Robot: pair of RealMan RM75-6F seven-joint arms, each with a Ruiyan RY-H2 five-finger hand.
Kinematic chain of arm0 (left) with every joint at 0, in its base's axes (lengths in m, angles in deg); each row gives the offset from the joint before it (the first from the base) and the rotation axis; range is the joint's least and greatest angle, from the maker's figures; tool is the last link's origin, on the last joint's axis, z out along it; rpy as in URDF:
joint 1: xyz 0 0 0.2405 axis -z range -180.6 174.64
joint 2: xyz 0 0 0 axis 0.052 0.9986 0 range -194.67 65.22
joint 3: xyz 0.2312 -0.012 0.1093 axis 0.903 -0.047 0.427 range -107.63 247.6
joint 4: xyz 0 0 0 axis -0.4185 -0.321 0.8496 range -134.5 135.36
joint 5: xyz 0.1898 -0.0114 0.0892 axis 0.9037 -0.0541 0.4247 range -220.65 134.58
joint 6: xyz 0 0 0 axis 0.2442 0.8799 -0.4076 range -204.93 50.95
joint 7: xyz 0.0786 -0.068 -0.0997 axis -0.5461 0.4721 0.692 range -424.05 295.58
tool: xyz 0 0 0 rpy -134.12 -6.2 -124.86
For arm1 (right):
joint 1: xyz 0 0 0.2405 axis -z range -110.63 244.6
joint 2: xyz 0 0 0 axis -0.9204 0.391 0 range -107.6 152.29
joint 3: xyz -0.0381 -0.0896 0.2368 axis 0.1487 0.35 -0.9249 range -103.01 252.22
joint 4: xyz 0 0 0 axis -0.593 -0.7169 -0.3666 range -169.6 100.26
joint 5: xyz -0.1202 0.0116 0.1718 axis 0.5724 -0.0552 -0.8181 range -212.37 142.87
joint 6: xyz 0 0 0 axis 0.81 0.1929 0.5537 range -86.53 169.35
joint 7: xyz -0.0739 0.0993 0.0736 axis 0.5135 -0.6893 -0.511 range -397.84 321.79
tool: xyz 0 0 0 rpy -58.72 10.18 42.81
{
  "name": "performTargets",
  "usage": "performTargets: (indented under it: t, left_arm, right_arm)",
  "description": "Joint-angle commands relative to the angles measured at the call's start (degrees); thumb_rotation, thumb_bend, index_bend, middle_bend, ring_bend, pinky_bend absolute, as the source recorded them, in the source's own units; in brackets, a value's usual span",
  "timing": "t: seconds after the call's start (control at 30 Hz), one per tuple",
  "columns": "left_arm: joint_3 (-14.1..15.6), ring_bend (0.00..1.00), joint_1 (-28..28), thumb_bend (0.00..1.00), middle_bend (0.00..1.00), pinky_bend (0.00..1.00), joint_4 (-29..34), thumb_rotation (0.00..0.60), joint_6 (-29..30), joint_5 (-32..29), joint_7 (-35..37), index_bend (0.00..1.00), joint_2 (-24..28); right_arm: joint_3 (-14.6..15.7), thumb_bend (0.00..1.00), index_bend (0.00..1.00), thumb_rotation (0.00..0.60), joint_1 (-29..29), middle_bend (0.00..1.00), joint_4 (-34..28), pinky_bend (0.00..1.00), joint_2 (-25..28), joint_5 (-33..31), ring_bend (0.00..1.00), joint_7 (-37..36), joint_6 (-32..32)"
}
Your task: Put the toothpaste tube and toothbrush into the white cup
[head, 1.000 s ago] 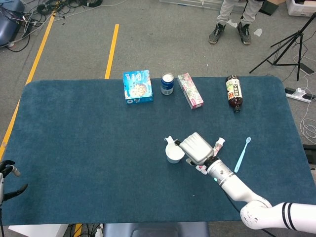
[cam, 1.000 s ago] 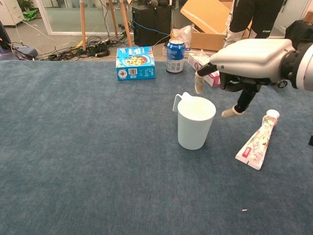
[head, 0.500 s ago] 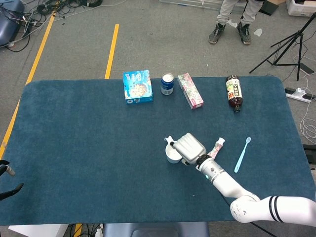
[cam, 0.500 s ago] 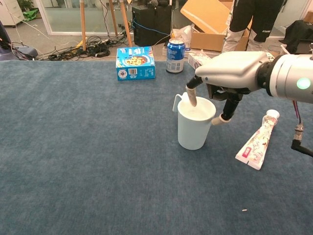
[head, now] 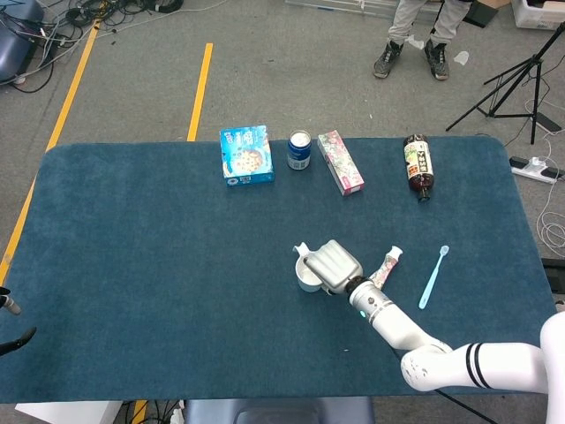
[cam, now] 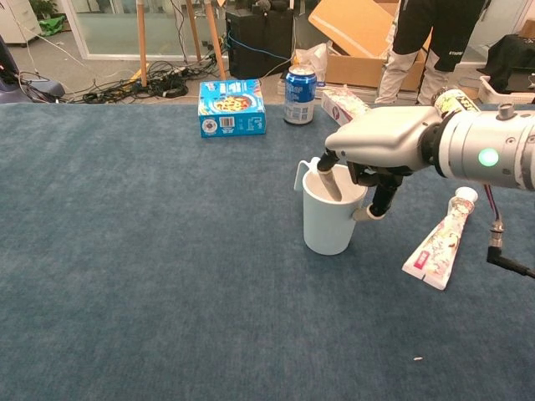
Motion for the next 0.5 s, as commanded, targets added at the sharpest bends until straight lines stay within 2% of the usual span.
performTargets:
  t: [0.03, 0.23, 0.5]
  left_arm:
    - [0.0, 0.36, 0.0, 0.11, 0.33, 0.41, 0.0, 0.6, 0.0, 0.0, 0.1, 0.53, 0.0]
    - [0.0, 0.36, -0.2, 0.11, 0.33, 0.41, 0.2, 0.6, 0.1, 0.1, 0.1, 0.53, 0.2]
    - [-0.1, 0.36, -0.2, 0.11, 0.33, 0.41, 0.1, 0.6, 0.2, 0.0, 0.1, 0.53, 0.1]
  right_arm:
    - [0.4, 0.23, 0.53, 0.6, -0.5, 1.0, 0.3, 1.0, -0.2, -0.5, 1.0, -0.1, 0.0]
    - [1.5, 0.3, 0.6, 0.6, -1.3, 1.0, 1.0, 1.0, -0.7, -0.8, 1.0, 0.0, -0.5]
    - [2.5, 0.3, 0.63, 0.6, -1.6, 1.0, 0.5, 1.0, -0.2, -0.6, 1.0, -0.3, -2.0]
